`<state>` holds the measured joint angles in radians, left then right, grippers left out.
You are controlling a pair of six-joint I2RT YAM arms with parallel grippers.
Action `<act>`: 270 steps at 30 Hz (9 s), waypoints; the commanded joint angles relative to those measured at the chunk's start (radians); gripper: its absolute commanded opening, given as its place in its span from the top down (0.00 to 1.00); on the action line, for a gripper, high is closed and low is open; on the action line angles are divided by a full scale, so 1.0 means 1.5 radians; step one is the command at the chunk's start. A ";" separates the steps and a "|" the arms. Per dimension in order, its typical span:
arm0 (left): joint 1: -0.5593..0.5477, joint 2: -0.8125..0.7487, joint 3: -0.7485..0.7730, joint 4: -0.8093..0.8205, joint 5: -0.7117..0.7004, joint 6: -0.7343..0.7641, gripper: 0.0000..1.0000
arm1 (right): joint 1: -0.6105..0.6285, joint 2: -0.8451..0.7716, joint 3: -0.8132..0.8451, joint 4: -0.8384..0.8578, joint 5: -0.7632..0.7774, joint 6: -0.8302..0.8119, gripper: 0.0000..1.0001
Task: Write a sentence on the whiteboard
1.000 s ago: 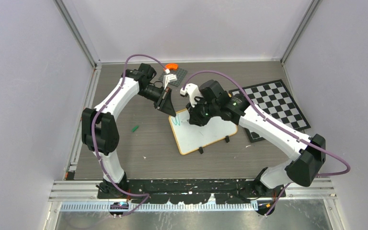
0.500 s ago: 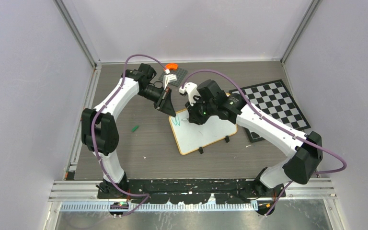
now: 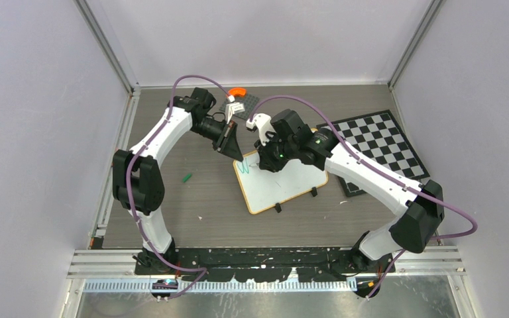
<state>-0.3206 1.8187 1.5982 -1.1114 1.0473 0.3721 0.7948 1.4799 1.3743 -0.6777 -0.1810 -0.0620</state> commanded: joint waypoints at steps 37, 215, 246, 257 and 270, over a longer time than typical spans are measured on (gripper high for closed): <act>-0.011 -0.034 -0.006 -0.014 0.020 0.006 1.00 | -0.016 -0.023 -0.012 0.008 0.031 -0.019 1.00; -0.015 -0.044 -0.014 -0.006 0.019 -0.001 1.00 | -0.057 -0.048 0.032 -0.042 0.024 -0.044 1.00; -0.015 -0.042 -0.015 -0.004 0.017 -0.001 1.00 | -0.090 -0.047 0.059 -0.054 -0.019 -0.052 1.00; -0.015 -0.045 -0.017 -0.003 0.015 0.000 1.00 | -0.090 -0.022 0.048 -0.034 -0.004 -0.056 1.00; -0.015 -0.038 -0.014 -0.004 0.016 0.000 1.00 | -0.088 -0.061 -0.030 -0.041 -0.003 -0.057 1.00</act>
<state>-0.3279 1.7947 1.5787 -1.0977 1.0245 0.3702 0.6621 1.4307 1.3411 -0.7723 -0.2047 -0.1364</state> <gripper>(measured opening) 0.078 0.170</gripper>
